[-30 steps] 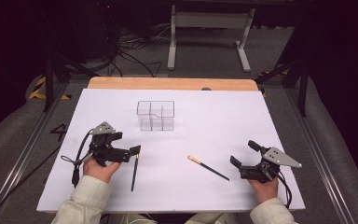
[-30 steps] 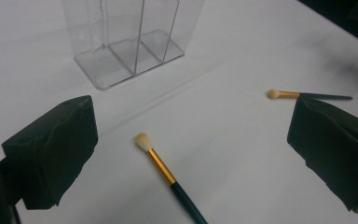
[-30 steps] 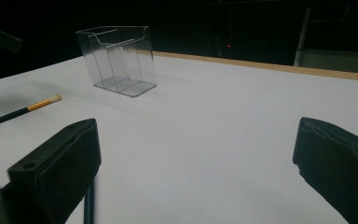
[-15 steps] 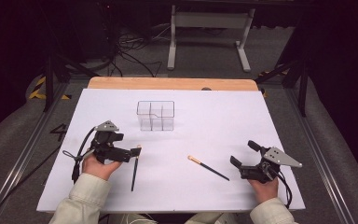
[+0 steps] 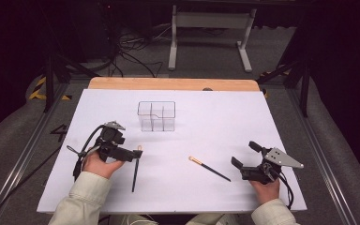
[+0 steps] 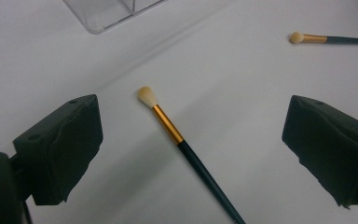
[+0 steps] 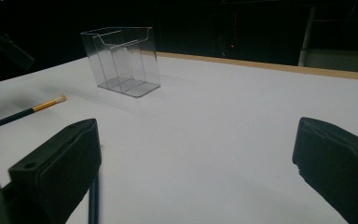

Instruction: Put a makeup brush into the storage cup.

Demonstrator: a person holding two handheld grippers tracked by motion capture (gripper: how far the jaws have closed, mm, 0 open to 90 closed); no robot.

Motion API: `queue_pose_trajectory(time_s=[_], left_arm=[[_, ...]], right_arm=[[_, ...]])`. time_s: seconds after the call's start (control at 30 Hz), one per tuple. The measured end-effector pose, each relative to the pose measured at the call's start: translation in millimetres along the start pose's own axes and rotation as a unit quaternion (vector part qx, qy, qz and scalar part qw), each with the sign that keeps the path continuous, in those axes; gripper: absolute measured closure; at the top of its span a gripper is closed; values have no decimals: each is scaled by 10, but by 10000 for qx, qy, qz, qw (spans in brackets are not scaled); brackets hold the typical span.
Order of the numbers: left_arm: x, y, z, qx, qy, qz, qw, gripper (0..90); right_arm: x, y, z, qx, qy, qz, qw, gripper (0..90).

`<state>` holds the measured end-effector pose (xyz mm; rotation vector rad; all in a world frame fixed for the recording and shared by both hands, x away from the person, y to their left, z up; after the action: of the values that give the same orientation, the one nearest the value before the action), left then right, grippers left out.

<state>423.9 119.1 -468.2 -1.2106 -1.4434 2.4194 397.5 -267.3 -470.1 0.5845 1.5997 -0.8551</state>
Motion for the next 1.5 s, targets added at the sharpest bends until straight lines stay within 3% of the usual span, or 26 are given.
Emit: queue_pose_trajectory(time_s=[0.33,0.5,0.7,1.13,1.5], left_arm=[[37,101,11,-201,33,-437,9988,103],[87,199,-9,-316,52,-767,9965,136],[130,280,-5,-460,154,-1019,9936,241],[227,371,-9,-494,116,-1449,9882,335],[268,404,21,-422,94,-1635,9856,412]], right_arm=[[3,0,-3,-4,-23,-9,10000,18],[7,-8,-2,3,-23,-23,10000,18],[12,-17,-7,-23,-24,-36,10000,20],[10,-12,-16,-68,-44,-25,10000,24],[12,-11,-18,-73,-60,-30,10000,25]])
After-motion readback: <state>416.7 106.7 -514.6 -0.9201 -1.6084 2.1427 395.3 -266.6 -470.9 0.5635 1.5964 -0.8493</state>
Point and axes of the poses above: each handheld gripper's, and its own axes: y roughly forward along the jaws, x roughly out of its underside, z roughly to its right, the point moved 9 cm from there along y, roughly forward along the jaws
